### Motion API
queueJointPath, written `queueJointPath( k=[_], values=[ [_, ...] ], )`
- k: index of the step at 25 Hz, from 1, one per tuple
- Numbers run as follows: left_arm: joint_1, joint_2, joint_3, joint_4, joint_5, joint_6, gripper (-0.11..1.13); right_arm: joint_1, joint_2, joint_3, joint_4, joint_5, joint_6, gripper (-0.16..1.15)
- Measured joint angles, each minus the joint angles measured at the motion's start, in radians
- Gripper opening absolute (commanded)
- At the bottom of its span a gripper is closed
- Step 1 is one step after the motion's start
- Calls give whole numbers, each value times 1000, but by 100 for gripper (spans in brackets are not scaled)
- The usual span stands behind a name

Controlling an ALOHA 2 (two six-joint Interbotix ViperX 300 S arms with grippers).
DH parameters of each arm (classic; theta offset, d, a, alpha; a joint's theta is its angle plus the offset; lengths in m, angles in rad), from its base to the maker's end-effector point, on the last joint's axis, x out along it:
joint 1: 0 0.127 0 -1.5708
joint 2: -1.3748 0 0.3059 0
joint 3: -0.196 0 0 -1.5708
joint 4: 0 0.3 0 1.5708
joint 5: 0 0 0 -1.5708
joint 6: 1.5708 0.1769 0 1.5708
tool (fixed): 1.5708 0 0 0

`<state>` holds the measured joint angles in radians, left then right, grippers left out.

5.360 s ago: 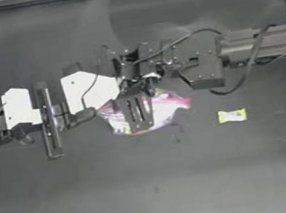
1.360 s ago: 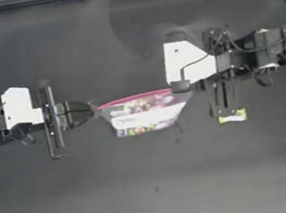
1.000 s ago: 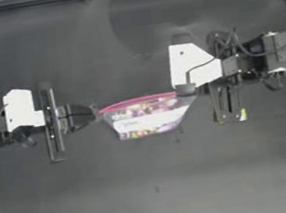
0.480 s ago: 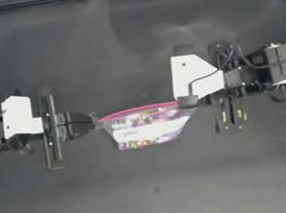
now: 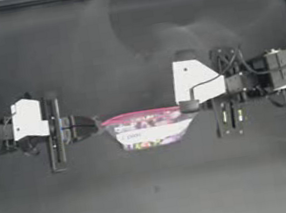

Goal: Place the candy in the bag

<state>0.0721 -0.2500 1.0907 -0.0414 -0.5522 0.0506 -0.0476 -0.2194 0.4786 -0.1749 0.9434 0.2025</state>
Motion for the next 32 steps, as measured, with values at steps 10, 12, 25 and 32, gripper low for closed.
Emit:
queueJointPath(
  k=[10, 12, 25, 32],
  values=[
    [-2, 17, -2, 0, 0, 0, 9, 8, 0, 35, 2, -63, 25, 17],
    [-5, 29, -6, 0, 0, 0, 9, 8, 0, 43, 2, -72, 26, 17],
    [-20, 71, -31, 3, -12, 5, 9, 20, 0, 72, 3, -164, 44, 17],
    [-38, 86, -34, 6, -25, 5, 9, 32, 25, 78, 12, -193, 46, 17]
  ],
)
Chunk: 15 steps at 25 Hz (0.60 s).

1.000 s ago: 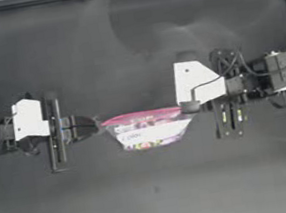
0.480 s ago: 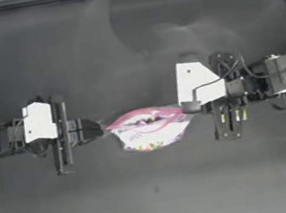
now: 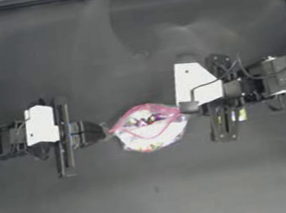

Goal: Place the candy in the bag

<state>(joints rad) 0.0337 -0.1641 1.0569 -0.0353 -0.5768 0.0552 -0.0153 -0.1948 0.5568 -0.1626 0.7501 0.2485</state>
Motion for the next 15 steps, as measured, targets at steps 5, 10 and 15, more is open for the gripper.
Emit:
queueJointPath(
  k=[5, 10, 15],
  values=[
    [-5, 20, 0, 0, -26, 0, 9, 3, 18, 8, 12, -23, 0, 17],
    [-8, 51, 0, 2, -52, 2, 9, 3, 26, 12, 14, -31, 0, 17],
    [-11, 80, 0, 2, -91, 0, 9, 3, 37, 23, 14, -54, 0, 17]
  ],
)
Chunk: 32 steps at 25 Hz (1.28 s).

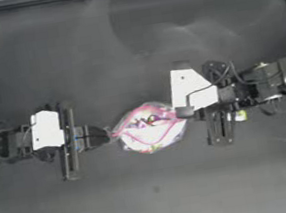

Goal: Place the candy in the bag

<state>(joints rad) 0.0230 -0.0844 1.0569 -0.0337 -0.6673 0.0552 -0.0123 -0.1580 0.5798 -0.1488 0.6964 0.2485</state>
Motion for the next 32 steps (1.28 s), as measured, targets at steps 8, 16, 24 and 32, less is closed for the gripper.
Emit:
queueJointPath(
  k=[8, 16, 24, 32],
  values=[
    [0, 28, -2, -2, -6, -6, 9, 0, 20, 11, 6, -35, 2, 17],
    [3, 61, -44, -8, 74, 0, 9, 2, 43, 11, 5, -61, 0, 17],
    [15, 115, -143, -3, 204, 54, 9, 0, 51, 28, 6, -86, 2, 17],
    [18, 115, -144, -3, 209, 84, 9, -2, 60, 71, -6, -140, 49, 17]
  ],
)
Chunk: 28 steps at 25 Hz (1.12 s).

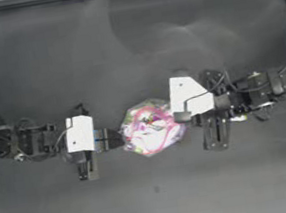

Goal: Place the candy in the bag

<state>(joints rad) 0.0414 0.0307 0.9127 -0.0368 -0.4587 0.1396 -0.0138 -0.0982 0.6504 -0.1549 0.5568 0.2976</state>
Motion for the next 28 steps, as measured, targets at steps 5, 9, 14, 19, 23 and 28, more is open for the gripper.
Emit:
queueJointPath(
  k=[5, 9, 14, 19, 23, 28],
  values=[
    [5, -2, 0, 0, 0, 20, 9, -6, 9, 20, -8, -38, 14, 17],
    [11, 3, 0, 0, 0, 32, 9, -23, 18, 34, -8, -74, 14, 17],
    [18, 26, -2, 0, -2, 38, 9, -34, 35, 38, -9, -101, 12, 17],
    [20, 31, -3, 0, -3, 38, 9, -37, 38, 44, -14, -107, 14, 17],
    [20, 31, -3, 0, -3, 40, 9, -37, 38, 51, -15, -117, 12, 20],
    [20, 31, -3, 0, 0, 38, 9, -37, 37, 51, -15, -118, 11, 49]
  ],
)
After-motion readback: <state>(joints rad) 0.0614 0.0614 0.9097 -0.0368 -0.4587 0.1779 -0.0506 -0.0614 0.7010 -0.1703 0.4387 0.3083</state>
